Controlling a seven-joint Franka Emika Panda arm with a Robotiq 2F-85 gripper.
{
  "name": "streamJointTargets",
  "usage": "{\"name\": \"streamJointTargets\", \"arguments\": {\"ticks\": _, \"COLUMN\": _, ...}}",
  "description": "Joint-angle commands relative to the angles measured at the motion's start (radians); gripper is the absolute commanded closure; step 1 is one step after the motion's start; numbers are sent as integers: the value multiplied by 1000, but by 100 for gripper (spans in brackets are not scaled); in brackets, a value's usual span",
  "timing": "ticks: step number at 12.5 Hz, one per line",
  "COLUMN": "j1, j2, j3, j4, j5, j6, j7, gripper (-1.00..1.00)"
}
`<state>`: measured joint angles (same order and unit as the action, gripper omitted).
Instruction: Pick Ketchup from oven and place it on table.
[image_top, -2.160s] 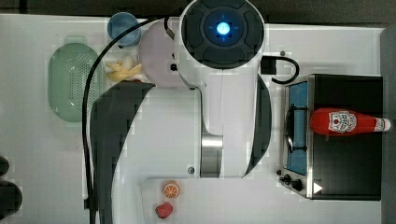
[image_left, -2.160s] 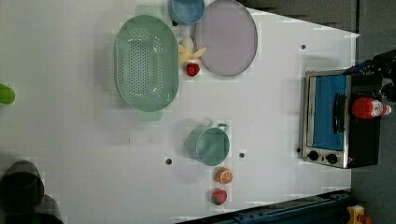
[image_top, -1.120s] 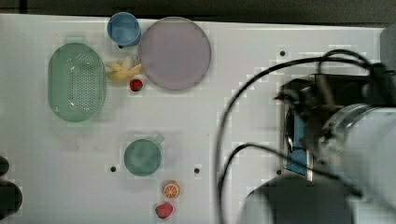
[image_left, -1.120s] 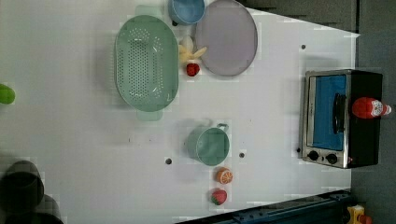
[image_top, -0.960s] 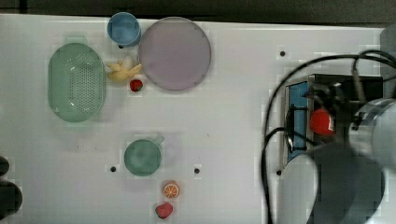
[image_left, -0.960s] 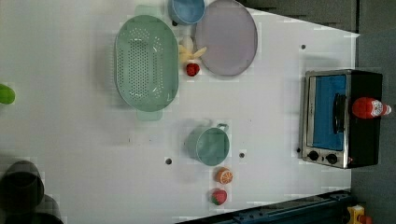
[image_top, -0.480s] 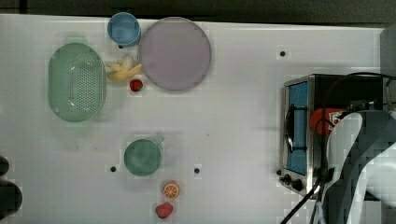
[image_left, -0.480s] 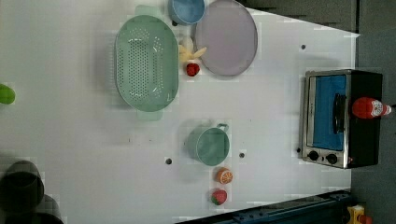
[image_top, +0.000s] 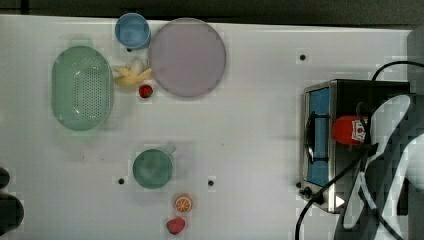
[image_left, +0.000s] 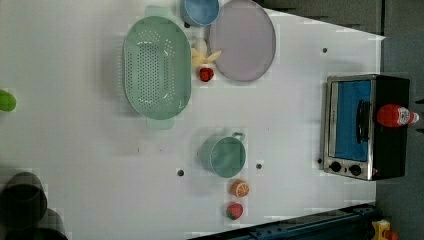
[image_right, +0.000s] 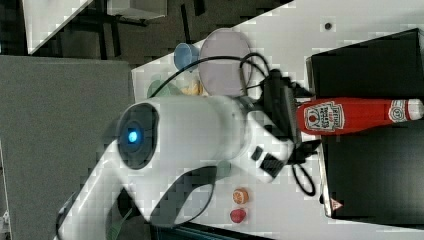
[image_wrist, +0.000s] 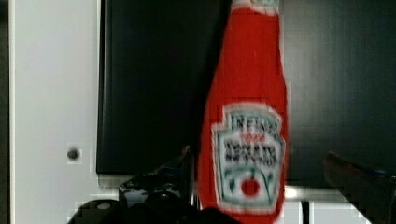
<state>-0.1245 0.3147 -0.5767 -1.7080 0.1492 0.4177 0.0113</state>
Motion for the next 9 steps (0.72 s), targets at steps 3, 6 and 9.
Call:
{"name": "streamJointTargets", "arguments": {"ticks": 3, "j1": -29, "j2": 68, "j3": 13, "j4": -6, "j5": 59, "j6": 61, "j7": 25, "gripper": -100}}
{"name": "streamJointTargets", "arguments": {"ticks": 6, "j1": -34, "j2": 89, "j3": 13, "j4": -25, "j5": 78, "j6": 64, "j7": 24, "gripper": -100}}
{"name": "streamJointTargets", "arguments": {"ticks": 9, "j1": -34, "j2": 91, "j3": 18, "j4": -41, "j5": 83, "j6": 87, "j7": 24, "gripper": -92}}
